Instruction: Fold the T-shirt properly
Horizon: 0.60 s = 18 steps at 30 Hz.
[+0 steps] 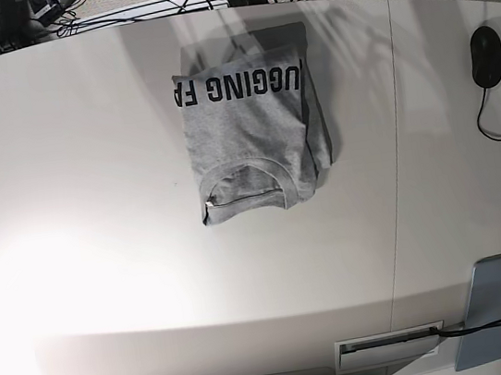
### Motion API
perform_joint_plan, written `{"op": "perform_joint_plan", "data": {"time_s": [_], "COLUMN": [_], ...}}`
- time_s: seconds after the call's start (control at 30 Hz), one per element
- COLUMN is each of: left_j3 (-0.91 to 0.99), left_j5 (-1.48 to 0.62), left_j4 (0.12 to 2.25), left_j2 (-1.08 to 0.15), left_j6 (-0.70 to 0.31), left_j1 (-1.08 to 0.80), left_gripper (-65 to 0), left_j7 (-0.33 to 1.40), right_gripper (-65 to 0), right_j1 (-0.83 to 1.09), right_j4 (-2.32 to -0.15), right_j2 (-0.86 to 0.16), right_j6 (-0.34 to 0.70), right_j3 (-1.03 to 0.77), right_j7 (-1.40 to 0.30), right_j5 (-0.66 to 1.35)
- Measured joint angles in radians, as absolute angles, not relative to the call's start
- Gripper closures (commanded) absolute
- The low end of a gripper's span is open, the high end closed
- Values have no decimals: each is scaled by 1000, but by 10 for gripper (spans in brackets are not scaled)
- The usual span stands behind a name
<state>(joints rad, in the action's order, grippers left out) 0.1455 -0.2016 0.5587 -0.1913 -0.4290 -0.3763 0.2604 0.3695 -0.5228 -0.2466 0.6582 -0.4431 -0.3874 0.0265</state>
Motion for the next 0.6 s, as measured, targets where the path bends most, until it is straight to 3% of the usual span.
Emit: {"op": "perform_joint_plan", "data": {"time_s": [0.2,0.6], "left_j3": [111,112], "left_j5": [-333,-342], "left_j4": [461,372], "left_j2": [-189,-135], "left_j6": [-417,-370], "left_j1": [-282,-206], "left_gripper": [0,0], "left_j7": [257,237], "right_gripper": [0,0], "right_j1": [269,211], "right_j4": [-443,-439], "right_j2": [-246,-234], "right_j6": [658,655], "right_j3": [-443,-443], "right_j7": [-347,-316], "right_j5": [-22,-76]}}
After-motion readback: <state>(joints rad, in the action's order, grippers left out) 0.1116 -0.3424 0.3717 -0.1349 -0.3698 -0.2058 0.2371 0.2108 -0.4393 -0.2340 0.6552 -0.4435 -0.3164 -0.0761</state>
